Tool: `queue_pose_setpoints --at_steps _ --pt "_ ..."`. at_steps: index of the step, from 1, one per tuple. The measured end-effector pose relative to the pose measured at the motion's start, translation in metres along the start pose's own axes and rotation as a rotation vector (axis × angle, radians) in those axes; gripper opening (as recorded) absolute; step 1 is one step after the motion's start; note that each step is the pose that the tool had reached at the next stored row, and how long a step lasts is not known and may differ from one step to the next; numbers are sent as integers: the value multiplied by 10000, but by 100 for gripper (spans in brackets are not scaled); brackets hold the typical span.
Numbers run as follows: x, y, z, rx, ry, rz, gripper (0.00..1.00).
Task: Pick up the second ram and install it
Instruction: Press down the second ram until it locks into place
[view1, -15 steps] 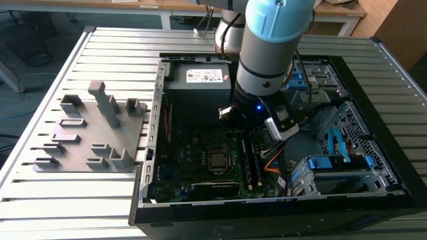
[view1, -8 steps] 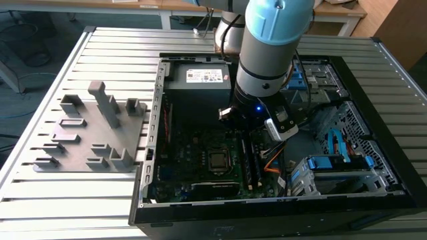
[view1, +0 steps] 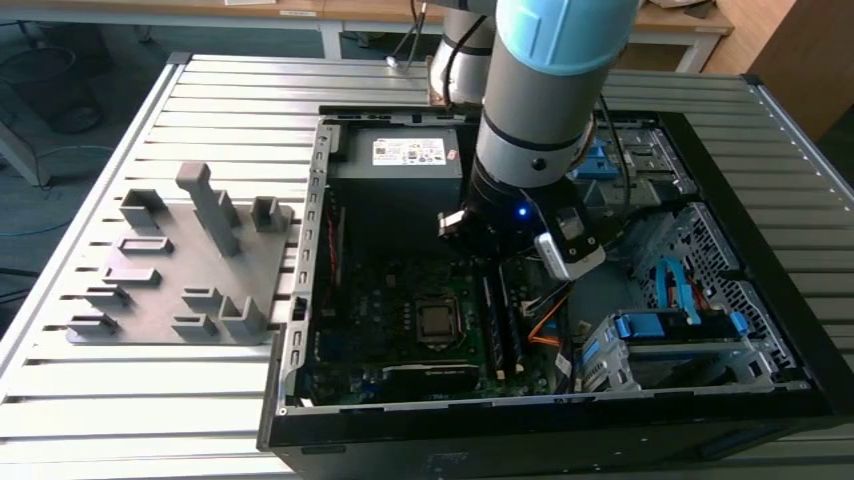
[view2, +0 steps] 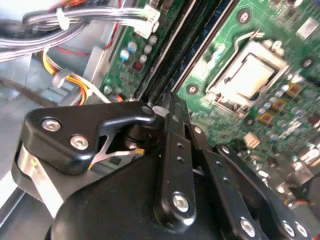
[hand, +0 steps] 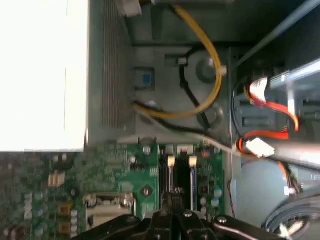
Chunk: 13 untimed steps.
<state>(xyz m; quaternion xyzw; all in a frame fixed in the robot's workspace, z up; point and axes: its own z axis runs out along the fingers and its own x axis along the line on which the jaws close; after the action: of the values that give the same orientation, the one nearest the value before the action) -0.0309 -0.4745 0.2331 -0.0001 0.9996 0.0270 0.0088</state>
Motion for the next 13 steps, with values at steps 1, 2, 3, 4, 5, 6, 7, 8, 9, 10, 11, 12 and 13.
queue_pose_setpoints --at_steps 1,2,3,4,5,6,7,8,9,10,11,12,13 --pt "0 -39 -1 8 1 0 10" --pt "0 -78 -2 16 1 0 10" --pt "0 -113 -2 27 1 -1 10" --pt "0 -151 -2 42 0 0 10" --pt "0 -186 -5 63 2 -1 10" --pt "0 -221 -5 79 1 -2 10" --pt "0 -255 -5 94 0 -2 10" --pt "0 -289 -6 110 0 -2 10" --pt "0 -326 -8 133 1 -3 10" --pt "0 -359 -7 158 1 -2 10" --pt "0 -389 -6 192 1 -3 10" --pt "0 -415 -4 229 1 -4 10" --pt "0 -434 -2 292 2 -5 10"
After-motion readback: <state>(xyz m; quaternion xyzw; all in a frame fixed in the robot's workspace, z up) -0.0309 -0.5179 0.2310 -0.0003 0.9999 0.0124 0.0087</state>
